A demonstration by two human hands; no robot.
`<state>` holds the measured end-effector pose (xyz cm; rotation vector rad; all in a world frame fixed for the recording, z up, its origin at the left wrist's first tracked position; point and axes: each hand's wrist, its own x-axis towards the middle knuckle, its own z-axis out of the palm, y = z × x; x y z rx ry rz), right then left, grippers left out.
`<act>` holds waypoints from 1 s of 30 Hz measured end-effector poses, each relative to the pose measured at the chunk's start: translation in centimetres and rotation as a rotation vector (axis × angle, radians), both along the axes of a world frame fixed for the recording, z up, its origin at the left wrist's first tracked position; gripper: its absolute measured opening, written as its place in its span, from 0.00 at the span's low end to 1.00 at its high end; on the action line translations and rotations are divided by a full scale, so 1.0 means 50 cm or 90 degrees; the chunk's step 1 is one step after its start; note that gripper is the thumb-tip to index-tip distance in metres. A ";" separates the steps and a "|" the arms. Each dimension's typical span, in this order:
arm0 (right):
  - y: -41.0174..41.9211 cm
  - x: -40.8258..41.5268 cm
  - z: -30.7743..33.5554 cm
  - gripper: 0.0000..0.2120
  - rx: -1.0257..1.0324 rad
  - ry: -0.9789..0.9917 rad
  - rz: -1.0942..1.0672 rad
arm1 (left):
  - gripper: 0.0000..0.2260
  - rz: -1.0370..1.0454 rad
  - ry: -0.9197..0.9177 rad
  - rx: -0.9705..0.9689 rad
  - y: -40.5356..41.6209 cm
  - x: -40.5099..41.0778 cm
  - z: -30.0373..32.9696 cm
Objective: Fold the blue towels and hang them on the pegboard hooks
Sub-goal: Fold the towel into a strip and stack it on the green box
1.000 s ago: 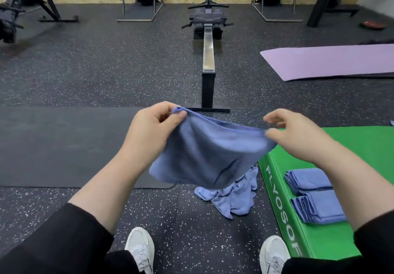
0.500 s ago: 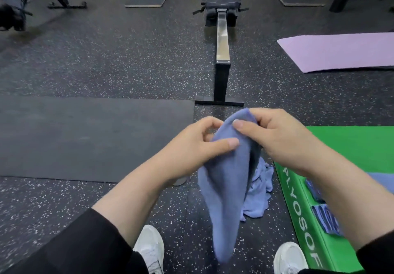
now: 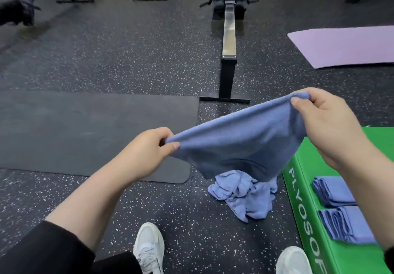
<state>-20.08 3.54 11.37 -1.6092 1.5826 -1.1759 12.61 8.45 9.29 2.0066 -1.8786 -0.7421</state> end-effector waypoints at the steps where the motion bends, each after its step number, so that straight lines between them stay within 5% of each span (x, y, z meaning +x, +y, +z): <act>1: -0.001 -0.005 -0.002 0.08 0.003 -0.001 -0.011 | 0.09 0.012 -0.017 -0.026 -0.004 0.003 0.000; 5: -0.001 -0.023 0.002 0.08 0.001 0.048 -0.045 | 0.06 0.095 0.016 -0.161 -0.014 -0.005 0.006; 15: 0.014 -0.043 0.027 0.08 -0.061 0.042 -0.098 | 0.07 0.253 0.376 -0.318 -0.023 -0.034 0.027; 23: 0.019 -0.029 0.032 0.10 -0.045 0.036 -0.075 | 0.07 0.288 0.397 -0.358 -0.029 -0.037 0.038; 30: 0.014 -0.025 0.014 0.07 0.020 0.077 -0.061 | 0.08 0.273 0.279 -0.262 -0.041 -0.024 0.011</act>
